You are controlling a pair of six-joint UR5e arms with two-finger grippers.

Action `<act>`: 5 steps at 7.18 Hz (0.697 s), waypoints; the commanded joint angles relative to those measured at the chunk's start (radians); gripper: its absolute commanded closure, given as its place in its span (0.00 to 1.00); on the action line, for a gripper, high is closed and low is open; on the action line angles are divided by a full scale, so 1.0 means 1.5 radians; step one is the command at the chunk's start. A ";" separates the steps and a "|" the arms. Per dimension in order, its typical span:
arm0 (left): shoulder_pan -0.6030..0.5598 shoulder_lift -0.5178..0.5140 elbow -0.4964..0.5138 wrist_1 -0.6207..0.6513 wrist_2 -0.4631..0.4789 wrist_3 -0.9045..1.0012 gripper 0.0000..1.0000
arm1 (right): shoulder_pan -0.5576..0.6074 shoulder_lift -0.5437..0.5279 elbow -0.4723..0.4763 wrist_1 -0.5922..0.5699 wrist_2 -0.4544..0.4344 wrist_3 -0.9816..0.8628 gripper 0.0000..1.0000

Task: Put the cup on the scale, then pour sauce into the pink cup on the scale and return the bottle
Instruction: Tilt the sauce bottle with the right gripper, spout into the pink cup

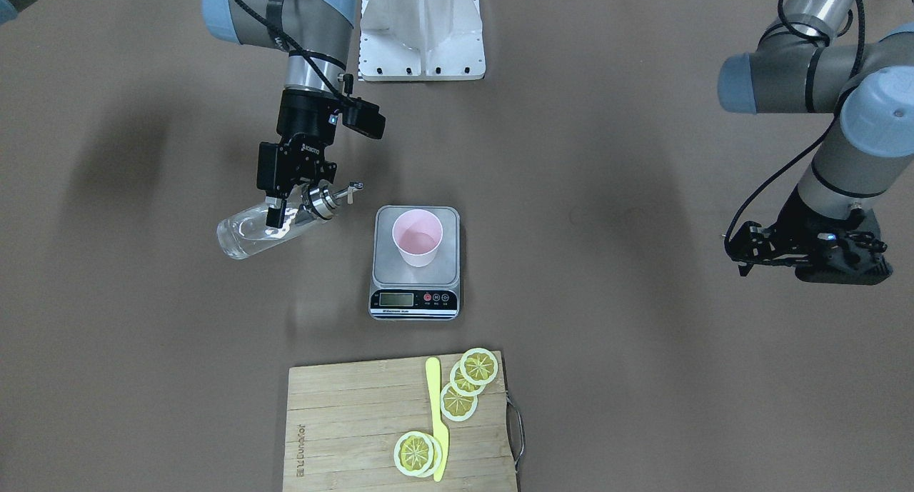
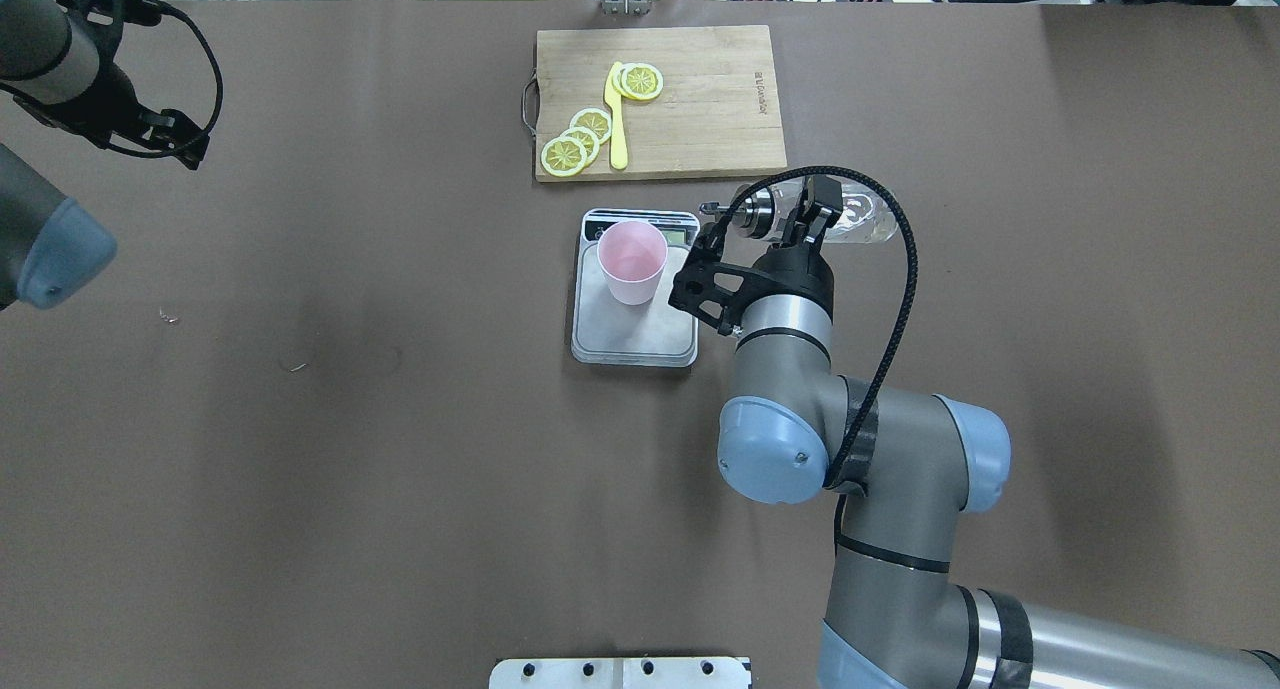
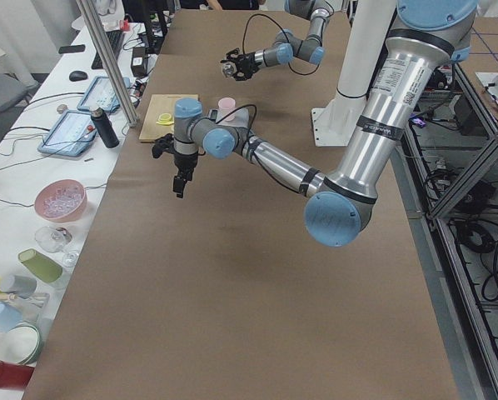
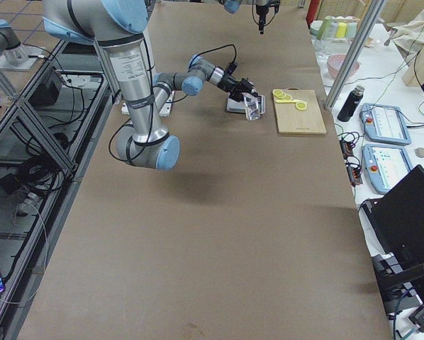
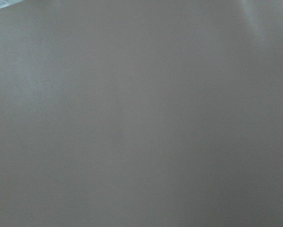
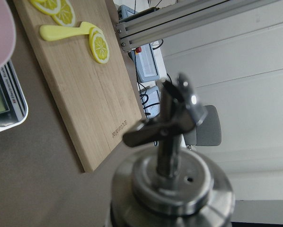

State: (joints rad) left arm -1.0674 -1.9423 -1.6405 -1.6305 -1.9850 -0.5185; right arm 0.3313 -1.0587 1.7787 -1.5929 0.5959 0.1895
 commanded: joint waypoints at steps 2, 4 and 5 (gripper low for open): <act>0.001 -0.001 0.016 0.000 0.000 0.000 0.01 | -0.021 0.032 -0.053 -0.063 -0.104 -0.021 1.00; 0.002 -0.001 0.027 -0.001 0.000 0.000 0.01 | -0.021 0.055 -0.089 -0.070 -0.127 -0.022 1.00; 0.002 -0.001 0.030 -0.001 0.000 0.000 0.01 | -0.021 0.074 -0.119 -0.070 -0.133 -0.030 1.00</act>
State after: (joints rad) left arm -1.0648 -1.9436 -1.6030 -1.6316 -1.9850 -0.5185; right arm 0.2999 -0.9801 1.6504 -1.6953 0.4141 0.1545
